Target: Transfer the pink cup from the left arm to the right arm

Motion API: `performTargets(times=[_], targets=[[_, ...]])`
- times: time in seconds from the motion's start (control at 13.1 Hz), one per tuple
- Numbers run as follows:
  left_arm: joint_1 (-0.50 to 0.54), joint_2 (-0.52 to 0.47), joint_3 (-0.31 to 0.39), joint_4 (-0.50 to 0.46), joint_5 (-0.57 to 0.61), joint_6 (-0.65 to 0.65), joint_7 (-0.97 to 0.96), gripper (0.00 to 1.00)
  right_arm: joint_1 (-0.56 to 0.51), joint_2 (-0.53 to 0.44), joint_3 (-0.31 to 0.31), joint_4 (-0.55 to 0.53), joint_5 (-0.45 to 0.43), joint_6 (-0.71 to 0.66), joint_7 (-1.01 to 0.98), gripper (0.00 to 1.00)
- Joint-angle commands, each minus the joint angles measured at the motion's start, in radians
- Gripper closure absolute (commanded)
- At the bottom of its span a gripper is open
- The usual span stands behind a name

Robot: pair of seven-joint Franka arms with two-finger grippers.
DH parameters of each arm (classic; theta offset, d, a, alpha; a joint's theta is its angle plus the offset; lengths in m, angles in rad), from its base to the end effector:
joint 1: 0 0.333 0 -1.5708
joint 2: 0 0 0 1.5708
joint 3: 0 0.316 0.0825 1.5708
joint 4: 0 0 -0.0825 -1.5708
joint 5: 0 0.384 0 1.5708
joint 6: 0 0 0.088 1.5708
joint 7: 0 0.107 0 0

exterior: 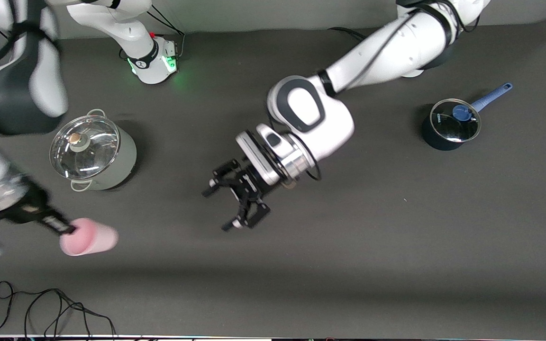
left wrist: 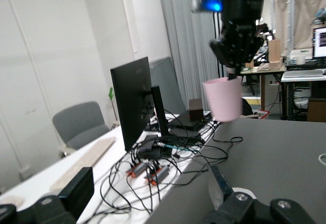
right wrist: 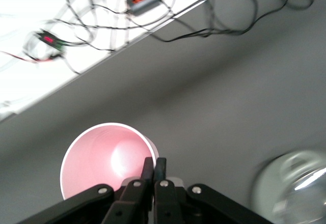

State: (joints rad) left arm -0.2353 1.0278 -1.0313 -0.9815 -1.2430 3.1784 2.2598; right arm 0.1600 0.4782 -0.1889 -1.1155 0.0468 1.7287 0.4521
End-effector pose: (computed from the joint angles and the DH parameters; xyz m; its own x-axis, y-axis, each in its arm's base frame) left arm 0.6390 -0.4828 0.4334 -0.1091 -0.1820 0.9772 -0.8361 -0.5150 -0.1892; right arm 0.7046 0.0182 0.5591 0.8866 -0.4393 0.1449 -0.4404 -0.8974 -0.0262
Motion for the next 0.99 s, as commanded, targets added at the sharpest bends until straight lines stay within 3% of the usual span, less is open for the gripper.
performTargets(times=[0.0,0.23,0.38,0.61,0.76,0.92], targets=[[0.176,-0.023,-0.006,-0.132,0.095,-0.231,-0.012,0.0,-0.112,-0.012,0.008,-0.03,-0.007,-0.086,-0.411,1.0],[0.362,-0.051,-0.004,-0.233,0.233,-0.482,-0.075,0.0,-0.259,-0.007,0.009,-0.082,-0.001,-0.023,-0.726,1.0],[0.471,-0.066,0.0,-0.246,0.436,-0.7,-0.249,0.0,-0.266,-0.035,0.006,-0.24,0.001,0.152,-0.756,1.0],[0.599,-0.104,-0.027,-0.214,0.832,-1.024,-0.672,0.0,-0.252,-0.061,0.009,-0.498,0.005,0.47,-0.754,1.0],[0.661,-0.124,-0.041,-0.203,0.943,-1.211,-0.799,0.0,-0.234,-0.023,0.017,-0.547,0.008,0.569,-0.751,1.0],[0.695,-0.217,-0.029,-0.212,1.057,-1.357,-0.912,0.0,-0.195,0.043,0.019,-0.547,0.01,0.63,-0.741,1.0]])
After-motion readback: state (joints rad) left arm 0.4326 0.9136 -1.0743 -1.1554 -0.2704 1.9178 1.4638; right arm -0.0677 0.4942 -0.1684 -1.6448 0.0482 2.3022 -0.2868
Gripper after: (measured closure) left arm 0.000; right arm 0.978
